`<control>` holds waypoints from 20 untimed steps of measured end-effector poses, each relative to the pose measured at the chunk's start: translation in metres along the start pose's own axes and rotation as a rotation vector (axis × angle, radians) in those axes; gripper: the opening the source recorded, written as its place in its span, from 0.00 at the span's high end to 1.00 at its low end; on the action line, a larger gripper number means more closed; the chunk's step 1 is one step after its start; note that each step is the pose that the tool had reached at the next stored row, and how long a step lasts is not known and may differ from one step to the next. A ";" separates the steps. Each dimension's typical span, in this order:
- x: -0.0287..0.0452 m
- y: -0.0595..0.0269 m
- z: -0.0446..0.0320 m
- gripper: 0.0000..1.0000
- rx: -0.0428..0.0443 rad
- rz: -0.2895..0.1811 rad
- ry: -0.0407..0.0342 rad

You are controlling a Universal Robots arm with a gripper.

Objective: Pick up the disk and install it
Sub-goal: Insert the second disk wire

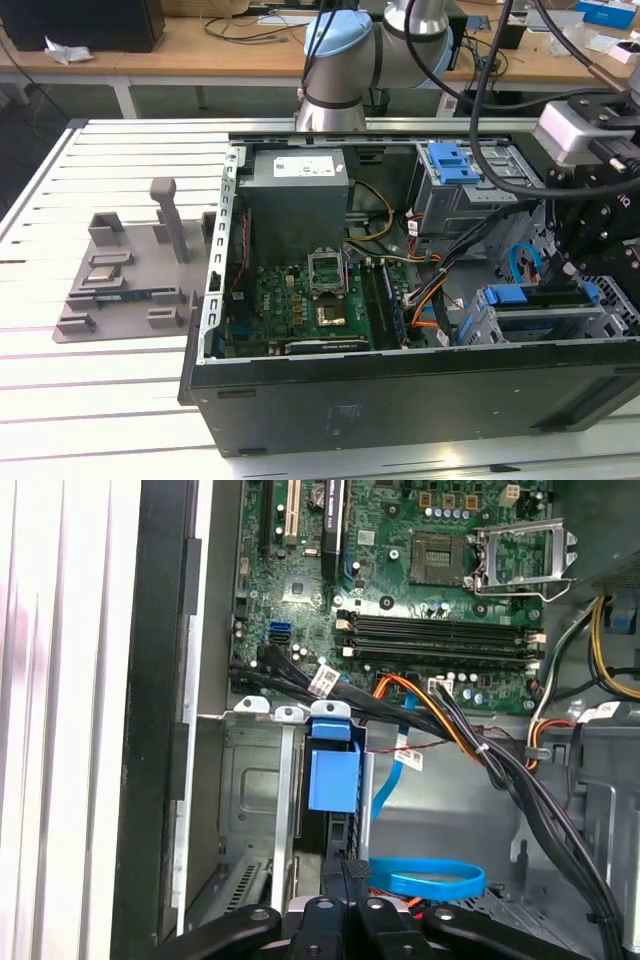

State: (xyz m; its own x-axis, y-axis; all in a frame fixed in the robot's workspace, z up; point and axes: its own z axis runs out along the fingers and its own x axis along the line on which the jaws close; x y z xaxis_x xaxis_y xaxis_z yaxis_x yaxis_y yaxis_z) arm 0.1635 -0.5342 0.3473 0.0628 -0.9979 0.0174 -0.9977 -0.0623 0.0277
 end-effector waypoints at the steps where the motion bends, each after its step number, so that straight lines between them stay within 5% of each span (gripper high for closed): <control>1: 0.0000 -0.0001 0.0014 0.89 -0.0011 0.000 -0.0003; 7: 0.0001 -0.0023 0.0034 0.89 -0.0049 0.000 -0.0016; 15: 0.0009 -0.0010 -0.0467 0.89 -0.0050 0.000 -0.0005; 20: 0.0012 -0.0008 -0.0581 0.89 -0.0050 0.000 -0.0014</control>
State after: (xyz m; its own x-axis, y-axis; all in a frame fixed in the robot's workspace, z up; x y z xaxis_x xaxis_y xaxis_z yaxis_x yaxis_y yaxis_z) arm 0.1659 -0.5342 0.4053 0.0629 -0.9979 0.0160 -0.9975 -0.0624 0.0327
